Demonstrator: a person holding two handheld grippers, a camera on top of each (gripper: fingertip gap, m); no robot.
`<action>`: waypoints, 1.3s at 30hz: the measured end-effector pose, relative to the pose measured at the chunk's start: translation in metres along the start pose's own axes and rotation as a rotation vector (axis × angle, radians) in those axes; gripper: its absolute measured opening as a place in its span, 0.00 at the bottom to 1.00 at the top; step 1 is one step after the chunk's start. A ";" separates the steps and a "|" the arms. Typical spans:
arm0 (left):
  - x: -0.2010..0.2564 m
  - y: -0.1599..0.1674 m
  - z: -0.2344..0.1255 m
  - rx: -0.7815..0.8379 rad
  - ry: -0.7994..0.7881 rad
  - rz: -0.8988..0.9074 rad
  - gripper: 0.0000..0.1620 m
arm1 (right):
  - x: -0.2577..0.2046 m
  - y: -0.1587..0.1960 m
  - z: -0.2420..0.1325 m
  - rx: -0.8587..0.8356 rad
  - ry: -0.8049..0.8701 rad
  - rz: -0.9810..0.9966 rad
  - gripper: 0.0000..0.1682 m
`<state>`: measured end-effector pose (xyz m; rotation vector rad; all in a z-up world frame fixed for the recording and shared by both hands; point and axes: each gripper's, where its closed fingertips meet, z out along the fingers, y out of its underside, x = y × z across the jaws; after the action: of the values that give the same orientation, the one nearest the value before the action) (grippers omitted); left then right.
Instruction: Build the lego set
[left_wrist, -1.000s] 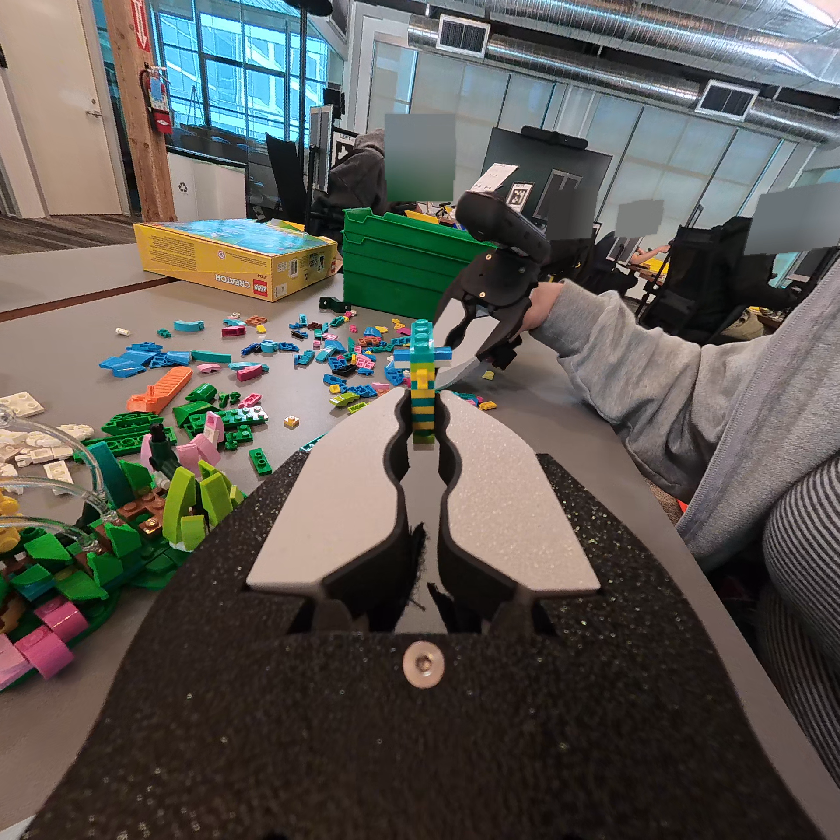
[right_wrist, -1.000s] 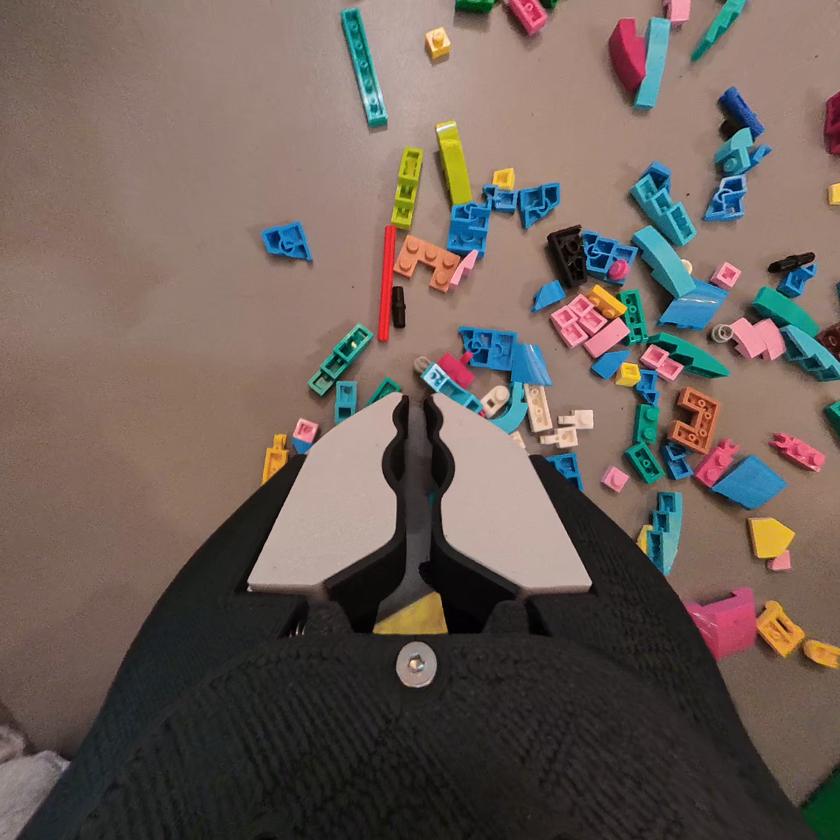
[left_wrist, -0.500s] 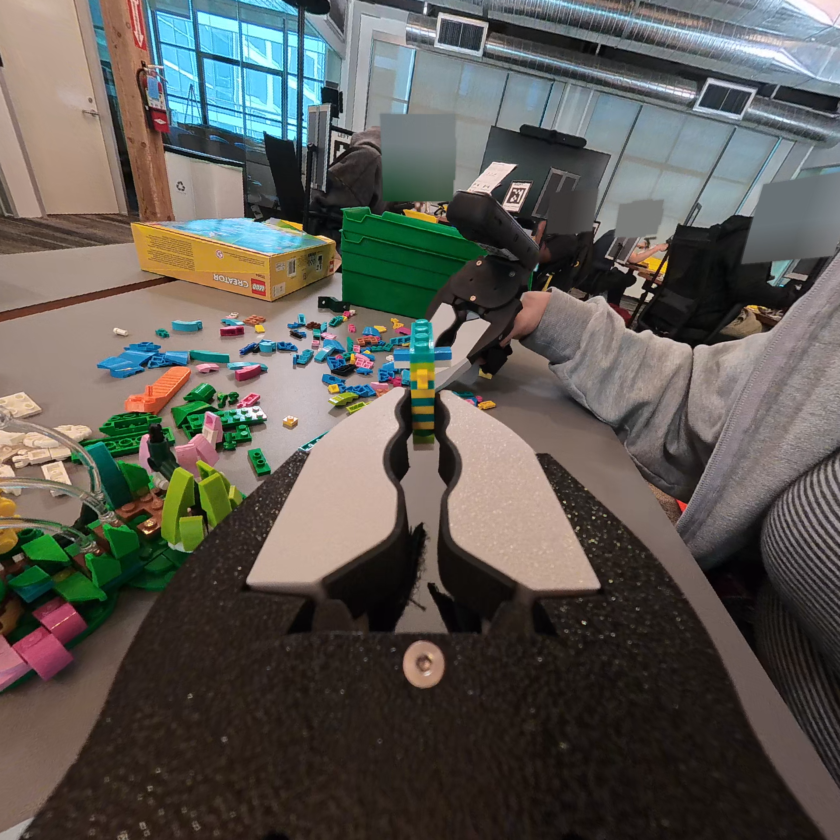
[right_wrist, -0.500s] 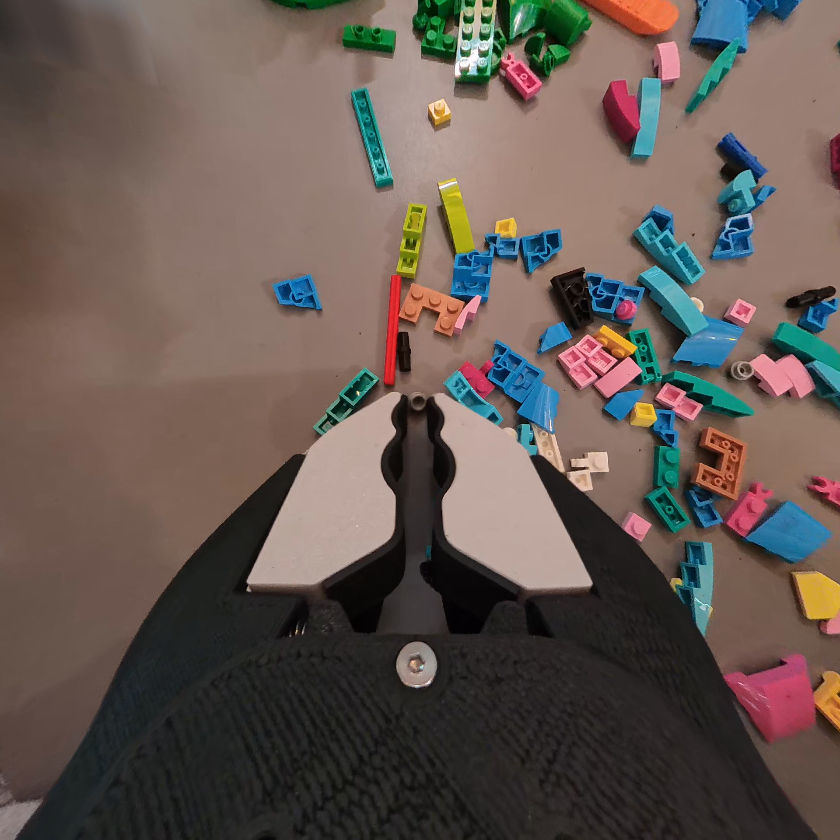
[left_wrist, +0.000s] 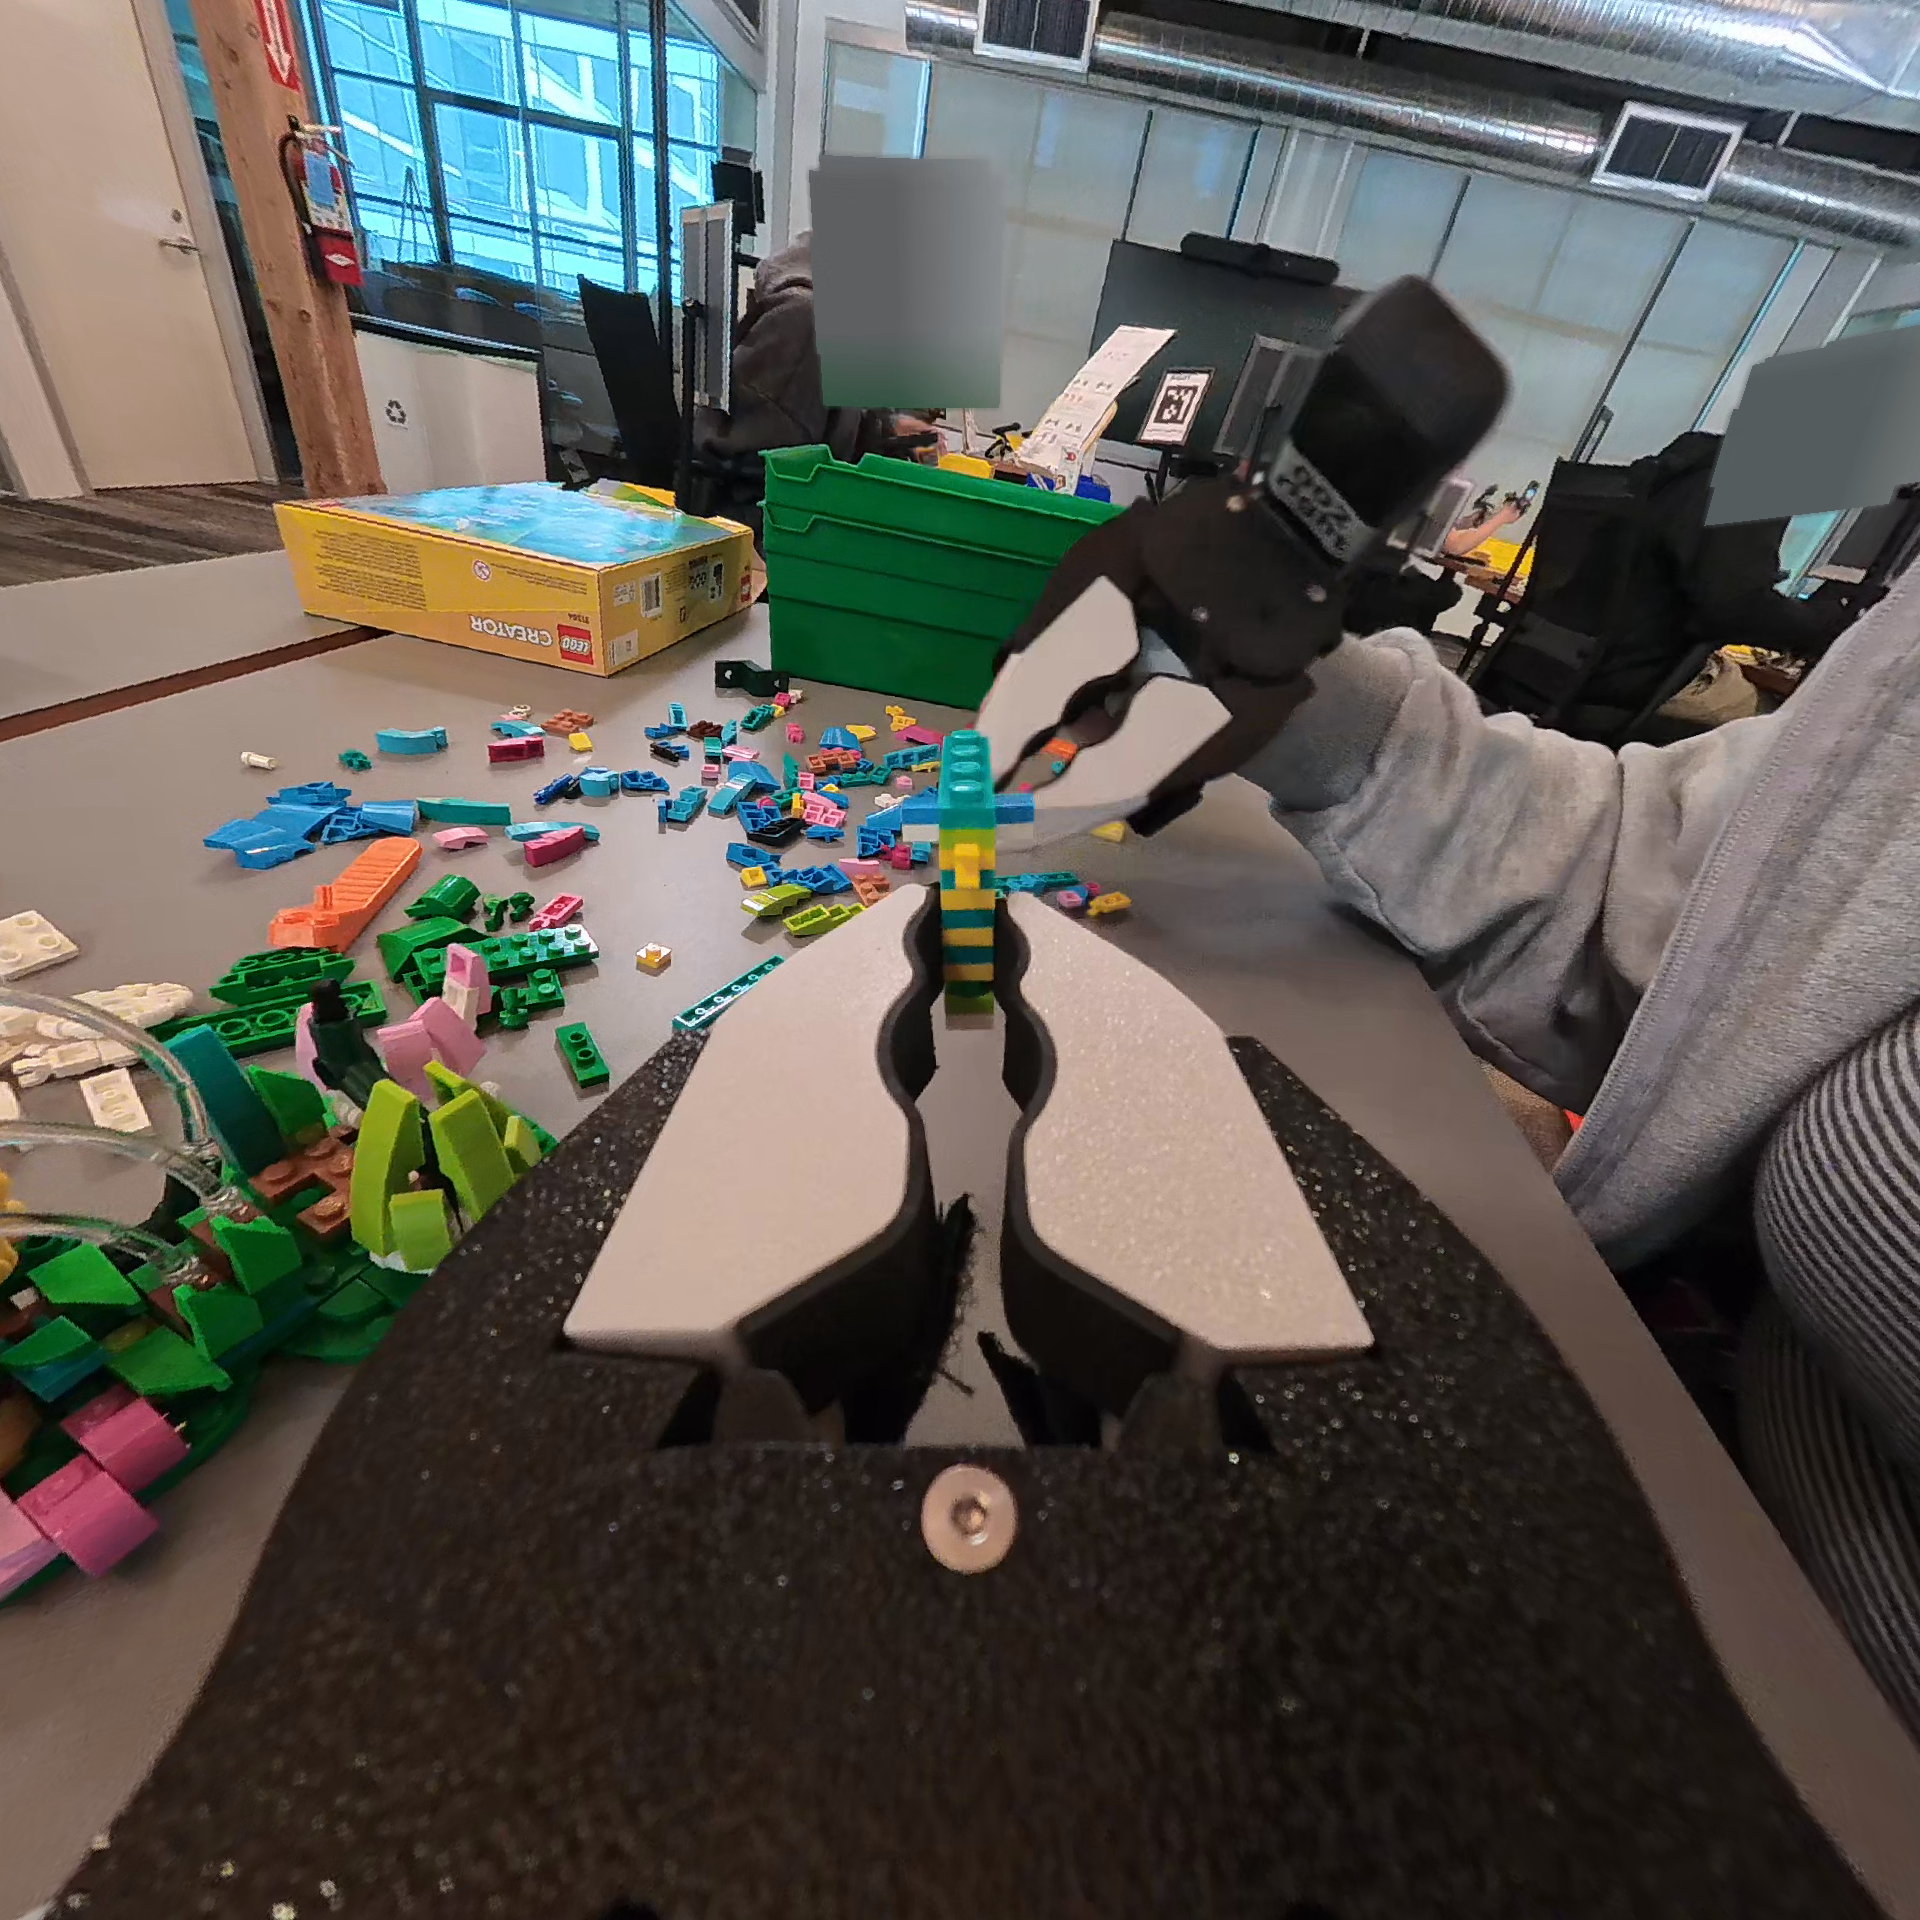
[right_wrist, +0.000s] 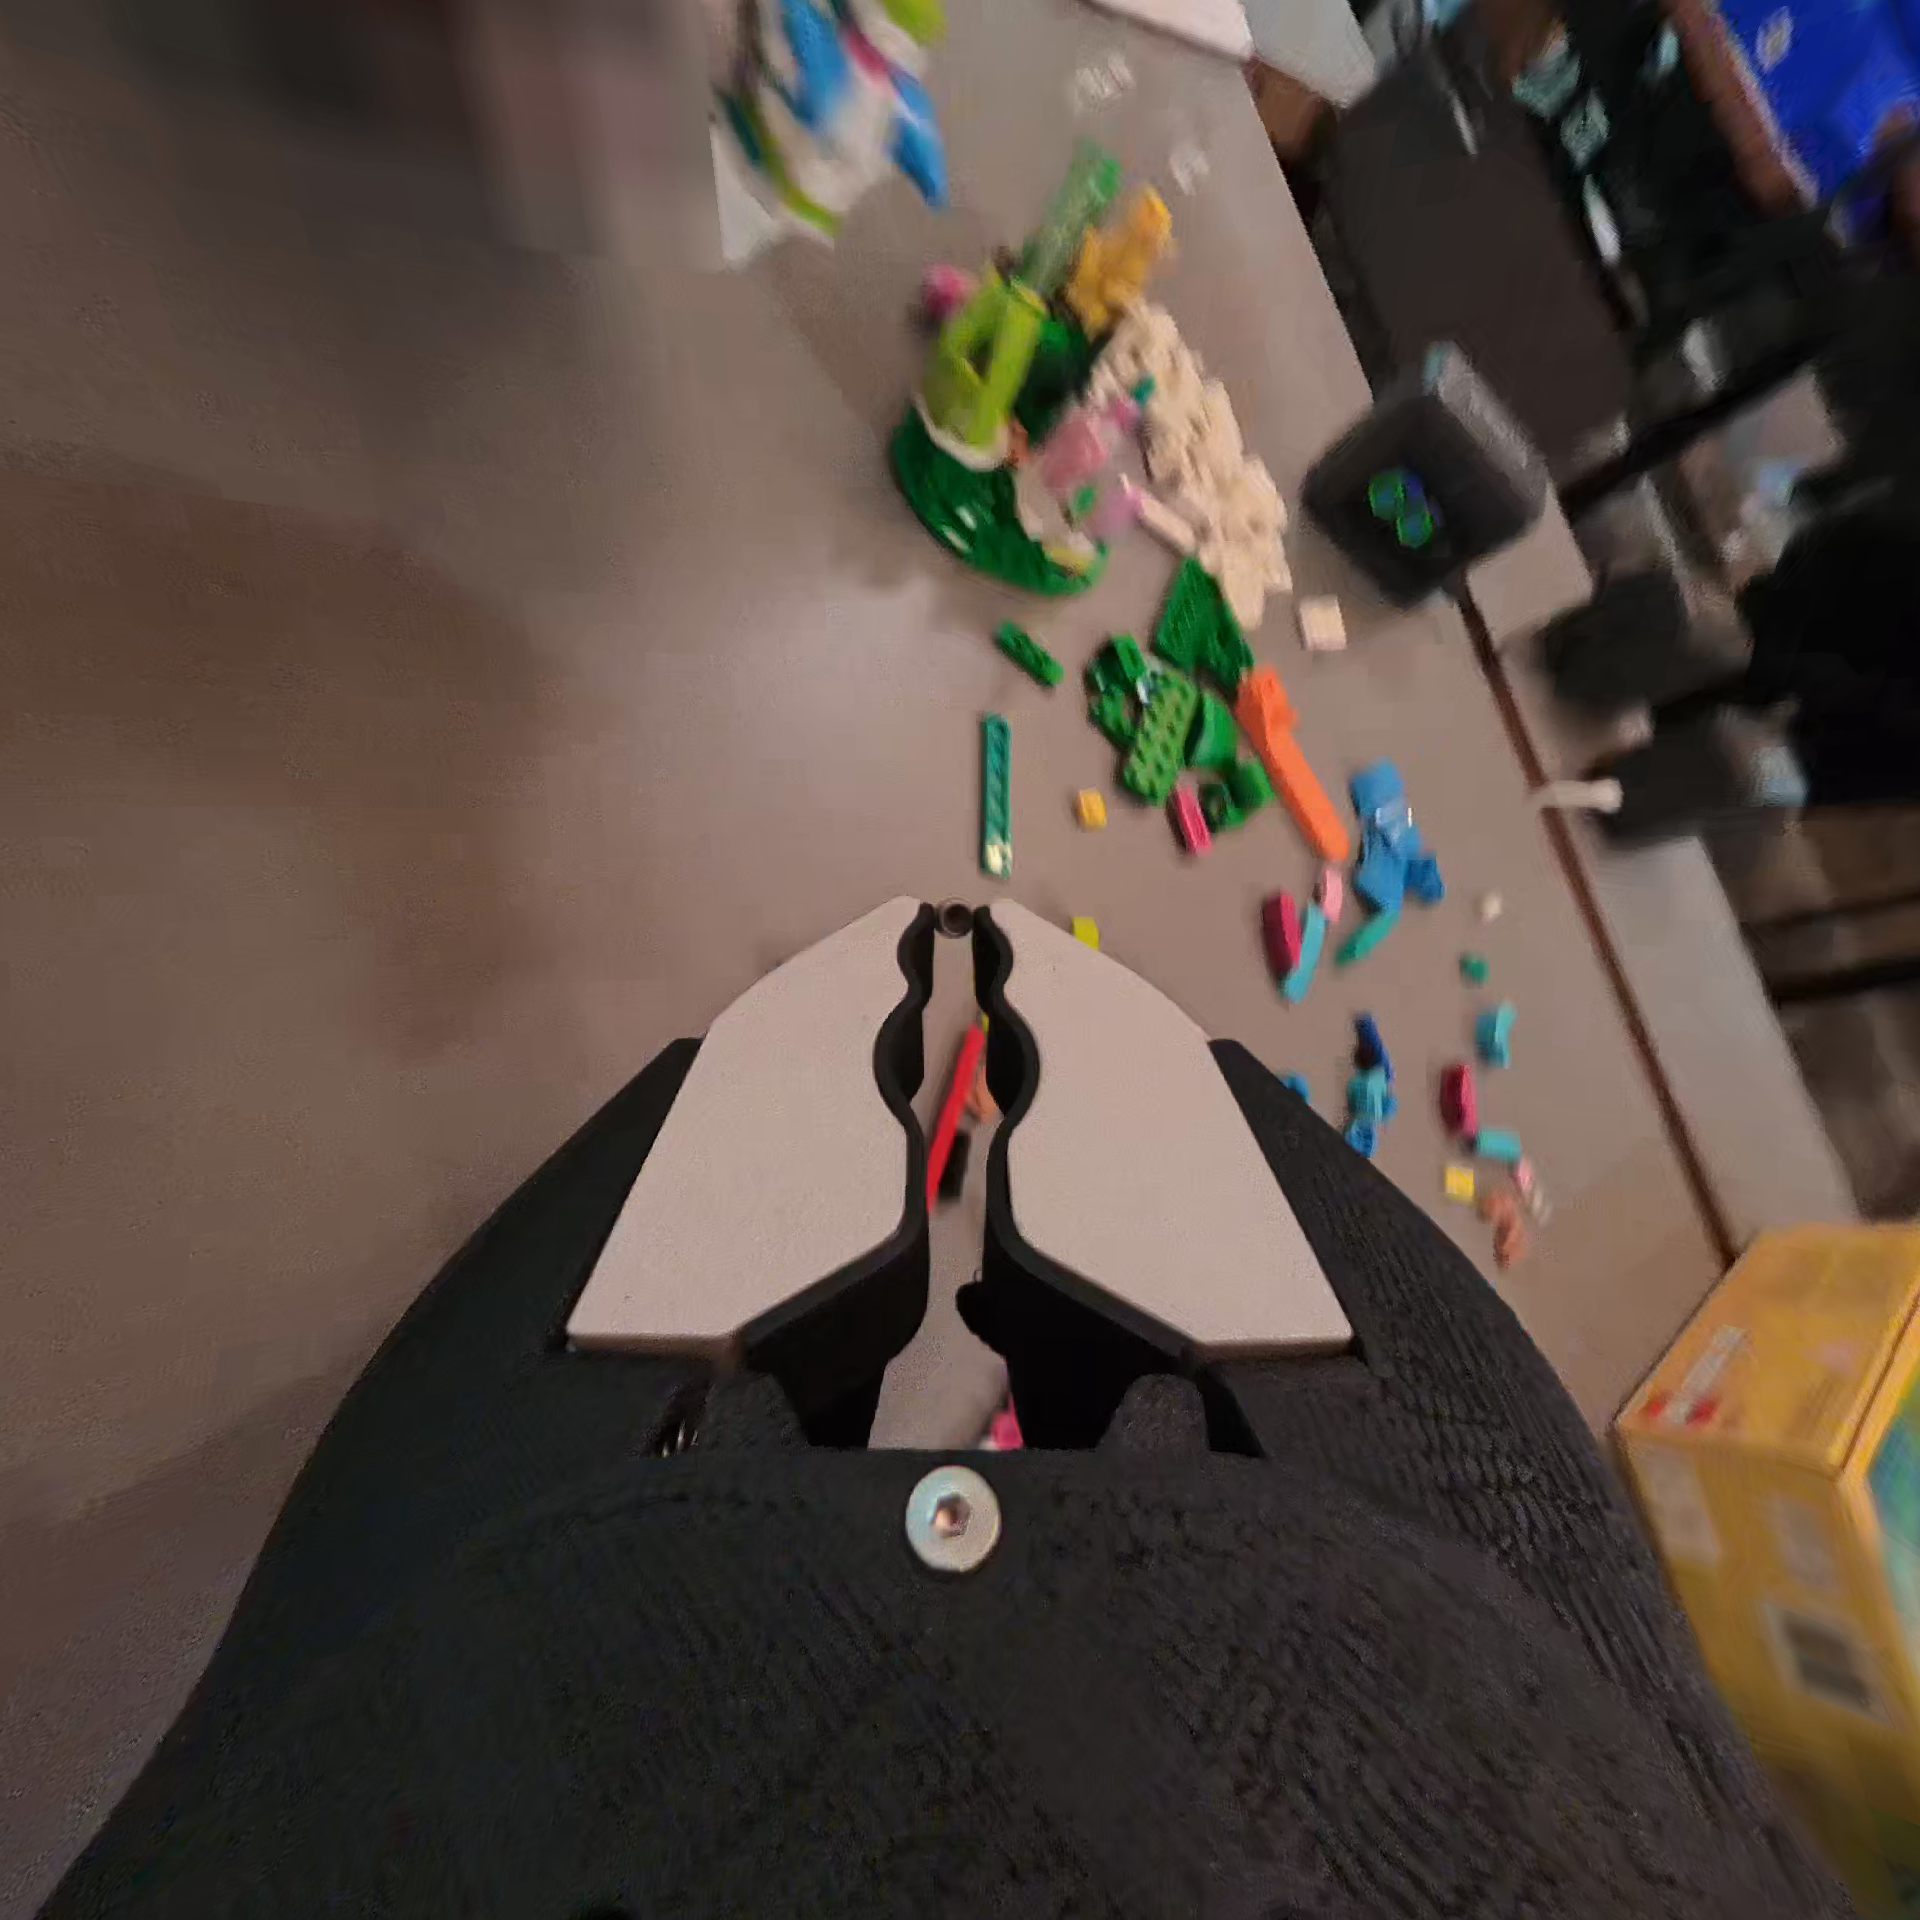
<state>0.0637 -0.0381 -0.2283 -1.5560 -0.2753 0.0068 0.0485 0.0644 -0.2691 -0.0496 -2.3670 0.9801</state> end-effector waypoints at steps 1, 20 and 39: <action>0.000 0.000 0.000 0.000 -0.002 0.001 0.05 | -0.008 -0.008 0.005 0.004 -0.017 -0.043 0.03; 0.013 0.024 0.011 -0.184 0.027 0.063 0.05 | -0.029 -0.067 0.028 0.059 0.072 -0.166 0.04; 0.004 0.022 0.010 -0.167 -0.058 0.082 0.05 | -0.036 -0.036 0.025 -0.111 -0.049 -0.172 0.04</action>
<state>0.0698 -0.0270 -0.2492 -1.7343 -0.2625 0.0950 0.0723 0.0138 -0.2774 0.1358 -2.4225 0.7765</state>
